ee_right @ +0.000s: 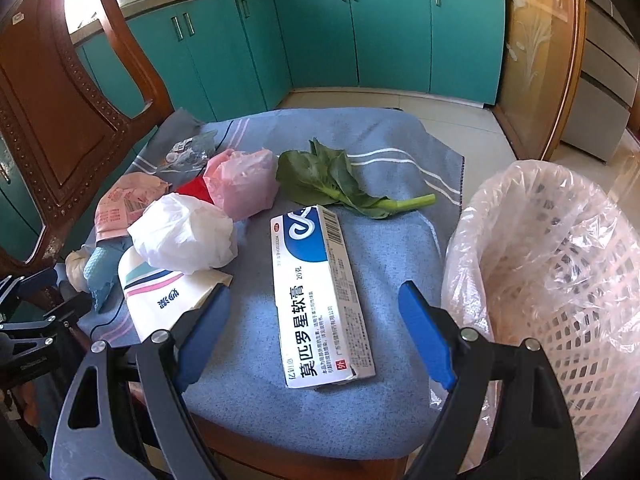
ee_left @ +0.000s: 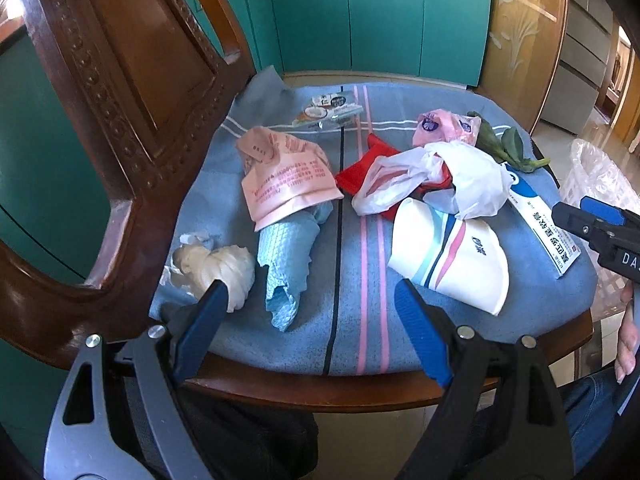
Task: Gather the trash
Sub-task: 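Move the left tool back to the light blue cloth on the seat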
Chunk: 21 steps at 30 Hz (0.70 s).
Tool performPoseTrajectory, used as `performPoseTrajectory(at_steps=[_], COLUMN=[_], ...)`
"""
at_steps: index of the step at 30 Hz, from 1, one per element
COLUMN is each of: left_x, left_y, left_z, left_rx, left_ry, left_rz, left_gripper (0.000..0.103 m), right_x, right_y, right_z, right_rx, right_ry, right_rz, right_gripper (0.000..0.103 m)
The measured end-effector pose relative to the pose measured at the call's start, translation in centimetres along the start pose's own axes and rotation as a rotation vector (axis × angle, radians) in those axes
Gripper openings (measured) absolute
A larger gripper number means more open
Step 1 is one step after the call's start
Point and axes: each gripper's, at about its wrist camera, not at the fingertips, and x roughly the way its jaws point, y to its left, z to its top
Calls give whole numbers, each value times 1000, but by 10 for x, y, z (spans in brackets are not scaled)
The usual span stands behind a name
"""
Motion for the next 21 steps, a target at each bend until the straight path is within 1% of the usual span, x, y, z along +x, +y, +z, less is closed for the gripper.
performPoseTrajectory(at_steps=[5,8,10,11,13,14,16,17,18,19,21], left_x=[5,9,12,14,20,23,27,29,30,31,30], left_y=[1,-1,-2,-2,-2,-2,-1,-1,-2,-2,-5], left_z=[0,-1,-2,-2,-3,-4,-5,-6,-7,-7,-7], left_rx=[-2,8,11,10,10,9,9,9,11,15,26], left_ry=[11,26,39,47,70,83,101,108,113,113,102], left_rz=[-5,-10,-16,-21,-31,-35,-43,-45,-47,-47,-50], left_gripper=[85,78,69,66,51,46,31,27,19,15,11], right_x=[0,1,1,2,2,3,3,3,3,3,4], right_y=[1,1,1,1,1,1,1,2,1,1,1], right_z=[0,-1,-1,-2,-2,-3,-3,-3,-3,-4,-4], right_rx=[-2,-5,-7,-6,-9,-10,-9,-9,-9,-10,-10], right_ry=[1,2,3,3,4,5,5,5,6,6,7], right_rz=[-1,-2,-3,-2,-3,-4,-5,-5,-5,-5,-6], right_gripper=[84,84,84,84,84,84,84,84,84,84,84])
